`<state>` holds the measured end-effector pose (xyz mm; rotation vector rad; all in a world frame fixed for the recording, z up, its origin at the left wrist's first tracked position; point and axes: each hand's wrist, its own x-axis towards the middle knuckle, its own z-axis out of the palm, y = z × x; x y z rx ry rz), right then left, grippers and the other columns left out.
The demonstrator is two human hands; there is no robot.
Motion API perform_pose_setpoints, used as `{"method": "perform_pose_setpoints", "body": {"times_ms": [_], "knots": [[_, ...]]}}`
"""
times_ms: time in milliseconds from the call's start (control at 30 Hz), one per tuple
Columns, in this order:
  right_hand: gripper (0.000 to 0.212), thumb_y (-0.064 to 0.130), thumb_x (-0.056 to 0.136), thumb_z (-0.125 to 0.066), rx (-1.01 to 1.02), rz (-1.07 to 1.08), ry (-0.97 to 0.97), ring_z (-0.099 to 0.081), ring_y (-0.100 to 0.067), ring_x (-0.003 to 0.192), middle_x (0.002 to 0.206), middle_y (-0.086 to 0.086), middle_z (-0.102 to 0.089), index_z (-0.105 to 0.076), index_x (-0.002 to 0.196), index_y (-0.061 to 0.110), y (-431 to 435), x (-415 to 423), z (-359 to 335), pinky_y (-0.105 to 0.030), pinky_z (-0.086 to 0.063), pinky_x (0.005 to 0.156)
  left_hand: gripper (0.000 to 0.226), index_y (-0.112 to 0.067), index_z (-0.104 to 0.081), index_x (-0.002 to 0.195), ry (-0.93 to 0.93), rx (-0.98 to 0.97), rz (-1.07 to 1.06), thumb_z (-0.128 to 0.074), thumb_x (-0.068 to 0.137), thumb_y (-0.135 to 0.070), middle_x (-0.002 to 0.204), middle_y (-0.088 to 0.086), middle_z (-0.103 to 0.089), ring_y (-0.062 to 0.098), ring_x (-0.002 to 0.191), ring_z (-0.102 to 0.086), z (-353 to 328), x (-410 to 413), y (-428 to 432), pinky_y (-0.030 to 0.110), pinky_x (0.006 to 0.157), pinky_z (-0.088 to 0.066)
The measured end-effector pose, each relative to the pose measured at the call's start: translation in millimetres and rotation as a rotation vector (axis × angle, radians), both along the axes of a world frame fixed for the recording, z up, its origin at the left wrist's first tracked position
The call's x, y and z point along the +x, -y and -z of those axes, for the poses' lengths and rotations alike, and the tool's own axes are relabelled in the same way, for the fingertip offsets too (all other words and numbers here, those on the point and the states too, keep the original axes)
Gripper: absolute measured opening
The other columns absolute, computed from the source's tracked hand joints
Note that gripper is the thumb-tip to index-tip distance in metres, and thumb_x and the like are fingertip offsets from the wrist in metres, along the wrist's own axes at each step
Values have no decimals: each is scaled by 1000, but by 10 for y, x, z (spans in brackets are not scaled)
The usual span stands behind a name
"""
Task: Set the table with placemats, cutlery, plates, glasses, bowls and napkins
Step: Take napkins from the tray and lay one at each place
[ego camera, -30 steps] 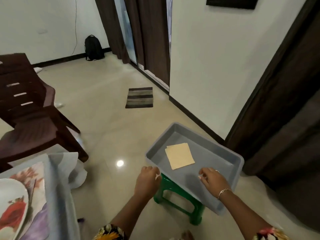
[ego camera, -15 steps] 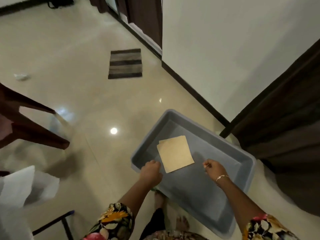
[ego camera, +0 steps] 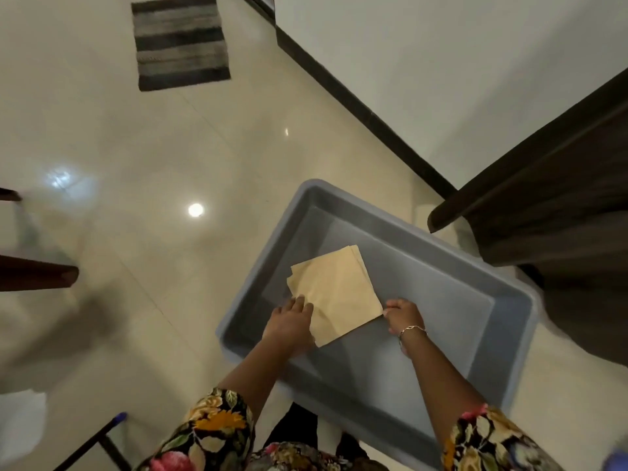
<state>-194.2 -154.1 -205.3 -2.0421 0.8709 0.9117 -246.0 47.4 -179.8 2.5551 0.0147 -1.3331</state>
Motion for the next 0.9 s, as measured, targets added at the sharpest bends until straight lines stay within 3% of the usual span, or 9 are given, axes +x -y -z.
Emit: {"method": "perform_pose_setpoints", "body": {"times_ms": [100,233,333,433,600,700,800,900], "knots": [[28,8,80,-67,-7,-1,-18,-56,-25,87,93,-9,-59,-61,107,5,-53,17,49,-38,-49,84,66,-16,-12,149,6,-11,17,-47,96,-33,158,11,-5,28,146,-4,35,3,18,45,118,-10],[26,10,76,-73,-29,-14,15,-55,-24,80,87,-9,-62,-64,98,0,-103,5,32,-30,-44,71,68,-16,-12,149,-10,-19,0,-49,95,-34,158,12,-4,28,146,-4,41,13,37,46,118,-11],[27,9,76,-73,-56,-3,54,-58,-25,86,94,-6,-60,-61,99,6,-135,24,15,-27,-43,74,69,-16,-11,149,-26,-33,-26,-50,95,-34,158,12,-3,29,146,-4,45,22,51,46,118,-10],[18,8,76,-73,-64,12,88,-64,-32,90,100,-13,-67,-60,88,12,-181,25,-8,-35,-52,79,71,-17,-9,150,-36,-45,-43,-50,94,-35,158,11,0,28,146,-2,66,14,52,46,118,-11],[13,11,84,-65,-205,-217,301,-58,-21,75,90,-11,-69,-63,96,6,-316,-108,-186,-20,-37,58,73,-17,-8,150,-50,-50,-67,-50,94,-35,159,10,4,28,146,1,79,-29,37,45,118,-12],[8,9,84,-65,-280,-354,418,-61,-25,84,94,-10,-66,-66,91,5,-417,-237,-281,-16,-34,55,73,-17,-7,150,-55,-49,-80,-50,94,-35,158,10,5,29,146,1,74,-28,51,45,117,-12],[15,0,63,-81,-322,-497,610,-63,-31,81,92,-13,-67,-70,72,6,-442,-365,-301,-28,-51,62,72,-17,-9,150,-49,-50,-117,-50,94,-36,159,8,3,29,146,-2,73,-20,60,45,116,-15],[25,4,51,-88,-412,-635,707,-65,-27,71,80,-9,-68,-69,65,11,-396,-464,-319,-35,-53,60,71,-18,-11,149,-41,-52,-155,-50,94,-38,159,5,0,27,146,-5,81,-31,56,46,116,-18]]}}
